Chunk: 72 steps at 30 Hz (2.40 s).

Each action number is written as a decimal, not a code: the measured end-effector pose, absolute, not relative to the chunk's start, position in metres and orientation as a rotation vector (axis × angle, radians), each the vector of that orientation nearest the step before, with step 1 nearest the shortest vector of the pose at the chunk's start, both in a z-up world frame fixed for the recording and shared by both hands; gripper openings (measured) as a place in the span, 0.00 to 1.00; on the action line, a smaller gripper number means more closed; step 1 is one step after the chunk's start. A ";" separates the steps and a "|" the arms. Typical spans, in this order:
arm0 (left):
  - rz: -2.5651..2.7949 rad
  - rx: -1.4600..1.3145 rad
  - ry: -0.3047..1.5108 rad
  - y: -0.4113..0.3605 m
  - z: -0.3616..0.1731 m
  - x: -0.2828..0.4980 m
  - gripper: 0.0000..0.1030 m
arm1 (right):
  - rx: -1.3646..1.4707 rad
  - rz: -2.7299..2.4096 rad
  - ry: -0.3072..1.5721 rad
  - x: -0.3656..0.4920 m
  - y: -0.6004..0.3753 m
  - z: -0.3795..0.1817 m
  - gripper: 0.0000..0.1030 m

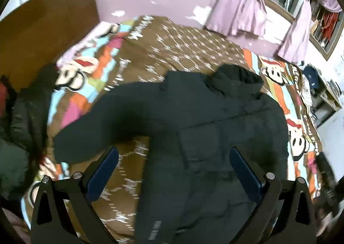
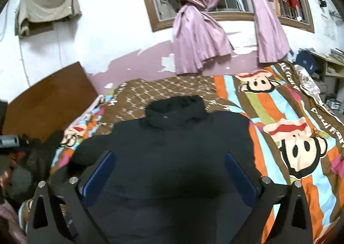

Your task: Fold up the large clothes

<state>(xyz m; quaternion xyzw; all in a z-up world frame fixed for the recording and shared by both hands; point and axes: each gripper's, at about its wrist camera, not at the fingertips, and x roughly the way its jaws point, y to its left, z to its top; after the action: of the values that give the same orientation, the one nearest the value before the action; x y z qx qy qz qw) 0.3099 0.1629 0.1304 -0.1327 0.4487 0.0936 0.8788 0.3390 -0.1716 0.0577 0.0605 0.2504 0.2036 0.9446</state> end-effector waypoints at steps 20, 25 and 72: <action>0.457 -0.919 0.849 0.405 -0.066 0.202 0.98 | -0.117 0.600 0.678 0.405 0.011 -0.050 1.00; 0.512 -1.079 0.793 0.438 -0.105 0.199 0.97 | -0.156 0.595 0.692 0.432 0.059 -0.075 1.00; 0.116 -0.475 0.203 0.275 0.090 0.248 0.04 | 0.156 0.545 0.624 0.437 -0.041 -0.051 1.00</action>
<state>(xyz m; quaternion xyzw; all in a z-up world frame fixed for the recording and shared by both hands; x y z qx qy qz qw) 0.2484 0.2747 0.0900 -0.2349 0.1002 0.0571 0.9651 0.4367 -0.0413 -0.0509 0.0757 0.3029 0.2646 0.9124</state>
